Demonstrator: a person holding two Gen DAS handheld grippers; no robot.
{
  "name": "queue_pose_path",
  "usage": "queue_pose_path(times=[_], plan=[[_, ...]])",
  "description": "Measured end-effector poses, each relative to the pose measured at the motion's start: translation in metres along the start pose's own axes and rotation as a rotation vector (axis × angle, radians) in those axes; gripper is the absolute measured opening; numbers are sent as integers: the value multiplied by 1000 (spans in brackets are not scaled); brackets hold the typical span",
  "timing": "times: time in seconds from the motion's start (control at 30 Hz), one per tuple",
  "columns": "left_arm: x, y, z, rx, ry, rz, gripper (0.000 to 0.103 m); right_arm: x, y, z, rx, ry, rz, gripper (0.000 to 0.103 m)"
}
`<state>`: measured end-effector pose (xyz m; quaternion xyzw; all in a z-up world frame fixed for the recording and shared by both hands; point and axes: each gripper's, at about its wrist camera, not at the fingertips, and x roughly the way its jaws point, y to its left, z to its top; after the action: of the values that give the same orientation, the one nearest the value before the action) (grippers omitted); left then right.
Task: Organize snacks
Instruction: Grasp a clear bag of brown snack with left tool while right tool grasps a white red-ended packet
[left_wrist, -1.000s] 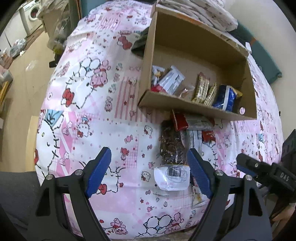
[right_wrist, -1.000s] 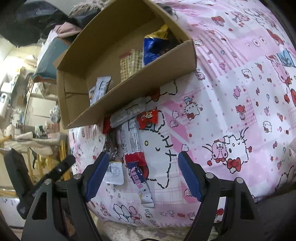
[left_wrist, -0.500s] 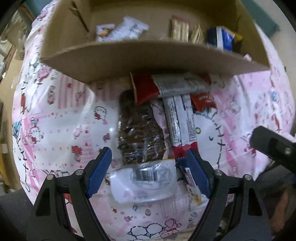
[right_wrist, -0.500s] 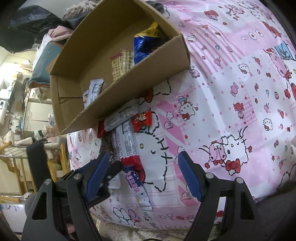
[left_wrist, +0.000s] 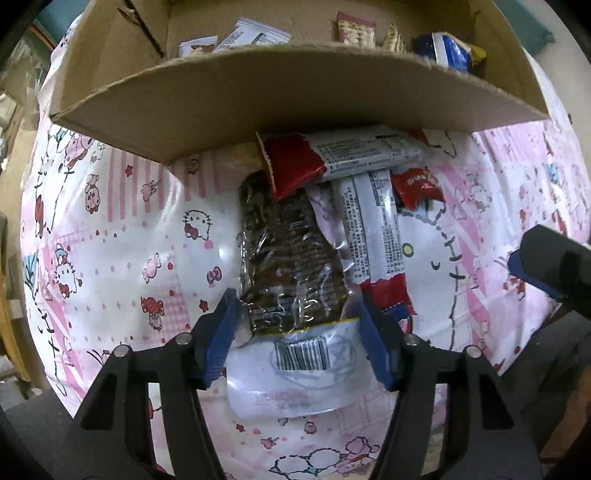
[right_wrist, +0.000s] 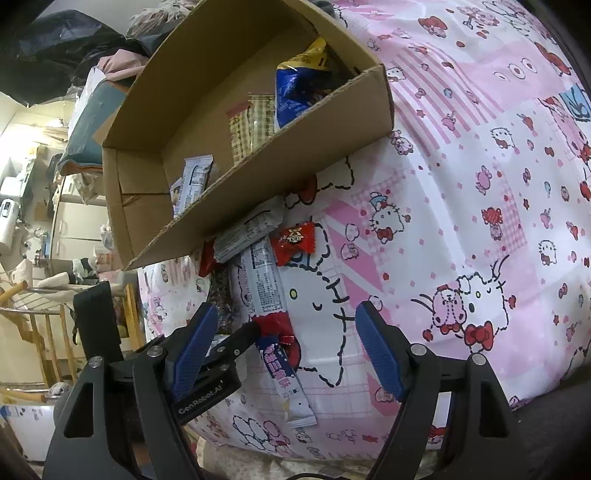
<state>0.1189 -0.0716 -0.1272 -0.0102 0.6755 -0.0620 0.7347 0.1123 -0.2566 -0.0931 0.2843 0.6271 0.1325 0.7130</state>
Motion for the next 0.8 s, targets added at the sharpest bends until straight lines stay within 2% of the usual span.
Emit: queue_pose_path(times=[0.07,0.27,0.43,0.63,0.73,0.8], plan=[[-8,8,0,-16,-2,-31,46,-1,0,0,0,-1,4,80],[-33,25,-7,-82,-9,-139,42,-2,-2,1,22,-2,22,80],[-44,36,-16,-115,-6,-168,41,0,1,1,15,4,24,80],[-77,53,-36,-100,-58,-148,41,8,6,0,-9,32,13,79],[-88,61,-43,-104,-90,-99,41,23,18,2,-49,83,16,66],[-90,68,-45,-110,-98,-85,41,39,33,3,-121,113,-33,62]])
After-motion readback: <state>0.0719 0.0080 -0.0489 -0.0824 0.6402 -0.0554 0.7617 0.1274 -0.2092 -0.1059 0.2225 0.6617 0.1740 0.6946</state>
